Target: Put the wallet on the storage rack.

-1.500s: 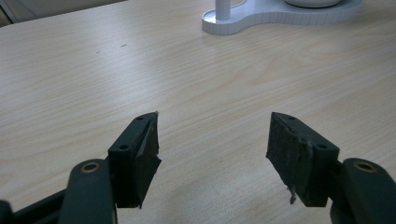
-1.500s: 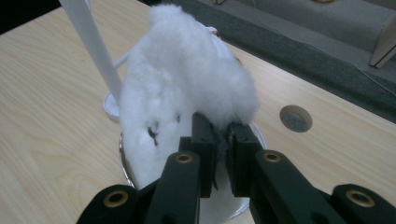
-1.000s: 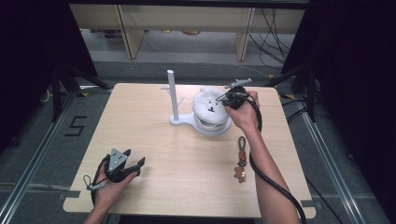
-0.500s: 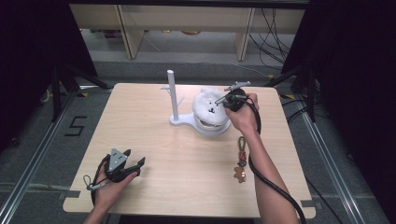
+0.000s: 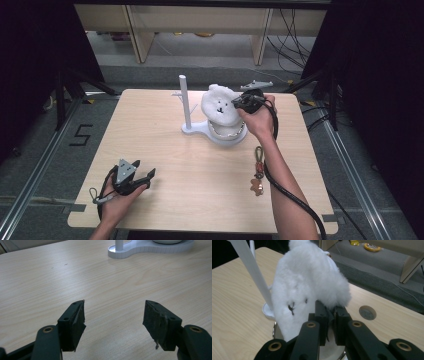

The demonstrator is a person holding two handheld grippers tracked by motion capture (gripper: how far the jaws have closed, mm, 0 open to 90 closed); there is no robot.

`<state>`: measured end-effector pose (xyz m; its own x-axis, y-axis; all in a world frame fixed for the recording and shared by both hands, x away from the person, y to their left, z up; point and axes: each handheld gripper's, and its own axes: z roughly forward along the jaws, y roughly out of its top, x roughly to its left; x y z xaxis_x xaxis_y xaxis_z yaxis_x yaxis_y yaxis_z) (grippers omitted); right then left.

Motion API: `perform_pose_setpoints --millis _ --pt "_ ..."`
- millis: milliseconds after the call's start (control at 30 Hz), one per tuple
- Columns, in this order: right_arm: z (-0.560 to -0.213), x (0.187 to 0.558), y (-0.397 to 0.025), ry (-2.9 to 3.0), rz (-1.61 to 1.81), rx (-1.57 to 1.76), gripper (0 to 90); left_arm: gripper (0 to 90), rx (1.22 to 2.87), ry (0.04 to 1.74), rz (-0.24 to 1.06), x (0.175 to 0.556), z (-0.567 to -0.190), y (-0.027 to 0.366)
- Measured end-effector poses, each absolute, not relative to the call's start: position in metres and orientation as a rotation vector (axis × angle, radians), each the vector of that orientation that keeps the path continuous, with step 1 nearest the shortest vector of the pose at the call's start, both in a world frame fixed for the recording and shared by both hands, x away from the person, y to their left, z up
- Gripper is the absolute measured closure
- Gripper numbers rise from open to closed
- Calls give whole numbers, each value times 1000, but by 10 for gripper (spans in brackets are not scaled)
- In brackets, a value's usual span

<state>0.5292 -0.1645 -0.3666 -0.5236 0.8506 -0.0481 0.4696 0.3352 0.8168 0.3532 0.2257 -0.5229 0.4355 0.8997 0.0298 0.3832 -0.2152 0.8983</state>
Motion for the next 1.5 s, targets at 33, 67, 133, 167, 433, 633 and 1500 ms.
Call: perform_pose_setpoints --millis 33,67,133,167,433,633,1500 --pt "-372 531 -163 2146 1044 1182 848 332 1792 1102 724 353 -523 226" --pt "-375 532 -164 2153 1021 1179 847 331 1792 1102 724 353 -523 226" --pt "-383 533 -164 2155 984 1195 844 331 1790 1100 721 353 -523 226" --pt "-387 534 -165 2153 978 1199 843 331 1791 1101 721 353 -523 226" --pt "-401 536 -168 2129 915 1180 832 331 1794 1100 725 353 -523 226" --pt "-407 536 -165 2108 901 1177 819 331 1794 1098 725 353 -523 226" --pt "-399 525 -179 2172 849 1324 616 331 1794 1100 724 353 -523 225"
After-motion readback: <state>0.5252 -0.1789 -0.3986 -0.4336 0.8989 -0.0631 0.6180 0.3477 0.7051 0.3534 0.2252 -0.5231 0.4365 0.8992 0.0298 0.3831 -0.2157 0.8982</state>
